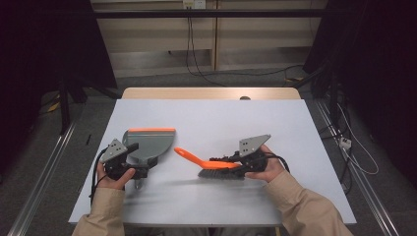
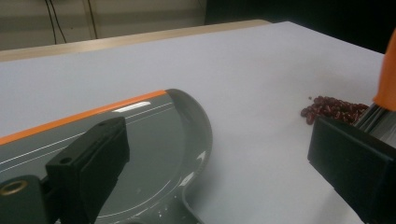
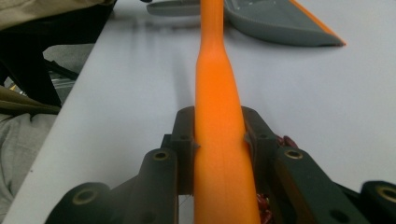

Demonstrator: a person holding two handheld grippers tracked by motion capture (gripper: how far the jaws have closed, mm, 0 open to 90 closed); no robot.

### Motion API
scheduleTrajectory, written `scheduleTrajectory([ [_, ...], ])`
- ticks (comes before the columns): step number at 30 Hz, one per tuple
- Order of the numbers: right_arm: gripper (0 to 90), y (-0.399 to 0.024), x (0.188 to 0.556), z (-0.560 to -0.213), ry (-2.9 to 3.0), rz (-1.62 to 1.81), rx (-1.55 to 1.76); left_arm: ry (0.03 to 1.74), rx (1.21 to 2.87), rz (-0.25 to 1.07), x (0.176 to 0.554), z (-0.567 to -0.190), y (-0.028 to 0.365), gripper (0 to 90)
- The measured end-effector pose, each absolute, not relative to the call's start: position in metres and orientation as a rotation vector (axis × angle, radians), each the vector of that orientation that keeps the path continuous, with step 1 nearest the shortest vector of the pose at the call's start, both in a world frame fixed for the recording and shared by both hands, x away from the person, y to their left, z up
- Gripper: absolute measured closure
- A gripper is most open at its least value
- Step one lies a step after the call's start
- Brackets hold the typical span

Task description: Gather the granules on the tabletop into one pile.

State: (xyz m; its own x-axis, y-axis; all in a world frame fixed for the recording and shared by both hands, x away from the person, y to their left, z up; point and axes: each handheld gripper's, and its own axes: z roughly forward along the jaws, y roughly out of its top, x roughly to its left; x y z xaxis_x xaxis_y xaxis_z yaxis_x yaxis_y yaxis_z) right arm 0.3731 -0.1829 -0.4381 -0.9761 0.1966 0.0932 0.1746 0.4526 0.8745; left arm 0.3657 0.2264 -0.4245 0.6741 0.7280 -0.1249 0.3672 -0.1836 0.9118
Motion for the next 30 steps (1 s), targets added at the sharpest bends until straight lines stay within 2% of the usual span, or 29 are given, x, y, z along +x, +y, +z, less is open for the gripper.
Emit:
scheduleTrajectory([
  [8,71.1,-0.181,0.387,-0.445,2.626,1.627,0.375,0.879,1.789,0.412,0.366,-0.424,0.228,5.3],
  [21,71.1,-0.175,0.394,-0.437,2.603,1.646,0.386,0.877,1.789,0.408,0.366,-0.425,0.228,5.3],
  [30,71.1,-0.186,0.382,-0.414,2.365,1.632,0.727,0.873,1.787,0.406,0.366,-0.424,0.227,5.3],
])
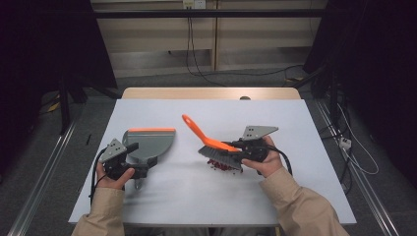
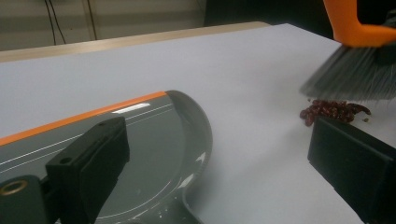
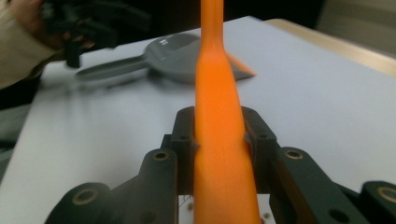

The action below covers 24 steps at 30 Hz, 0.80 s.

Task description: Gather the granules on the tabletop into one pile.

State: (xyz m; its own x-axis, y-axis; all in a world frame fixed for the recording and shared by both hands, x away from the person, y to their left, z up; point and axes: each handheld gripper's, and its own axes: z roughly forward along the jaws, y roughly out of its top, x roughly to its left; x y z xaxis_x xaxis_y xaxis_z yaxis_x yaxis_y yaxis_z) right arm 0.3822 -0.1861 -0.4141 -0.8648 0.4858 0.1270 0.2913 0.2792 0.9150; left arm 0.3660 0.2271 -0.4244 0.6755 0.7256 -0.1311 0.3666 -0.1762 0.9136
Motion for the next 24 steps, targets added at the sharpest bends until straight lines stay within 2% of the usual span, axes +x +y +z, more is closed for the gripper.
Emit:
scheduleTrajectory([
  [10,71.0,-0.199,0.360,-0.419,2.059,1.388,1.126,0.868,1.778,0.395,0.366,-0.424,0.227,5.3],
  [24,71.0,-0.193,0.343,-0.447,1.864,1.137,1.269,0.863,1.781,0.393,0.365,-0.424,0.226,5.3],
])
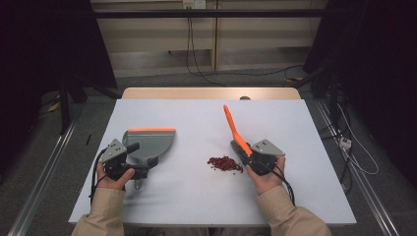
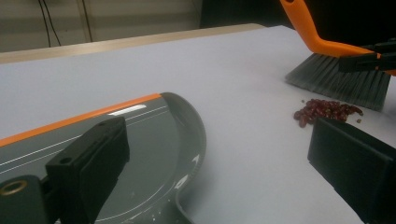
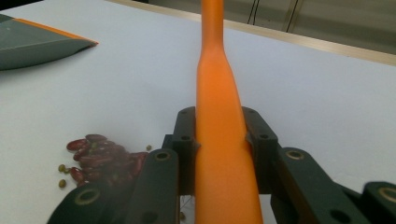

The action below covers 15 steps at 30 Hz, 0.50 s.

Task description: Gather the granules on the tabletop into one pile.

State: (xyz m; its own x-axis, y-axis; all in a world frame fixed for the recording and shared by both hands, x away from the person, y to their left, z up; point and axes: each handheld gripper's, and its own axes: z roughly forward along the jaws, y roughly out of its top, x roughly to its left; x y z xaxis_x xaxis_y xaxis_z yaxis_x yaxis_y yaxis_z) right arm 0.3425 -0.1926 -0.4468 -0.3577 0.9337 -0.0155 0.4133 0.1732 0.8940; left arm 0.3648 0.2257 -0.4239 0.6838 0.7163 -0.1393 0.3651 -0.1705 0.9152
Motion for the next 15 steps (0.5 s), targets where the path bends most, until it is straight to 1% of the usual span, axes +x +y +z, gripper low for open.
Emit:
scheduleTrajectory([
  [15,71.0,-0.153,0.344,-0.453,1.762,1.126,1.303,0.859,1.784,0.395,0.365,-0.423,0.226,5.4],
])
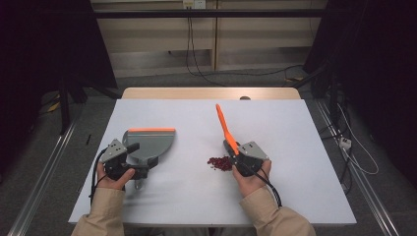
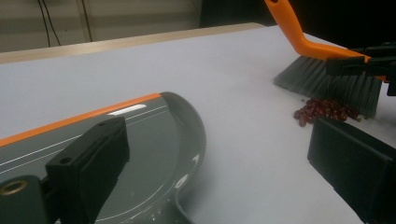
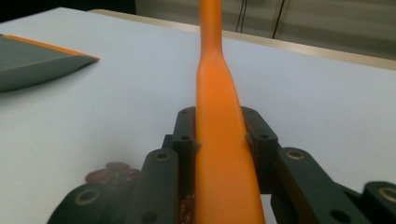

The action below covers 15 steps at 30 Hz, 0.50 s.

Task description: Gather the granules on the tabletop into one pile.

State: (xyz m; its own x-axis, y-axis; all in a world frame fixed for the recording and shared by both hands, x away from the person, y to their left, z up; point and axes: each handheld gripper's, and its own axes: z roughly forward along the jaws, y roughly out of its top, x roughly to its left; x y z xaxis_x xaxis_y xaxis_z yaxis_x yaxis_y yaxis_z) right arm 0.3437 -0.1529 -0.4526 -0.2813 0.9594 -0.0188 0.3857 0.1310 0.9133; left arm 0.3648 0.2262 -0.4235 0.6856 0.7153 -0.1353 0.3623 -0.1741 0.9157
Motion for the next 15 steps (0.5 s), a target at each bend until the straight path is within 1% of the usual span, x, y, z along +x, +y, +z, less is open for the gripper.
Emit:
scheduleTrajectory([
  [8,71.0,-0.1456,0.3487,-0.4528,1.759,1.151,1.315,0.860,1.785,0.393,0.3649,-0.4238,0.2260,5.4],
  [15,70.9,-0.1544,0.3500,-0.4471,1.746,1.192,1.334,0.855,1.792,0.393,0.3650,-0.4242,0.2255,5.4],
])
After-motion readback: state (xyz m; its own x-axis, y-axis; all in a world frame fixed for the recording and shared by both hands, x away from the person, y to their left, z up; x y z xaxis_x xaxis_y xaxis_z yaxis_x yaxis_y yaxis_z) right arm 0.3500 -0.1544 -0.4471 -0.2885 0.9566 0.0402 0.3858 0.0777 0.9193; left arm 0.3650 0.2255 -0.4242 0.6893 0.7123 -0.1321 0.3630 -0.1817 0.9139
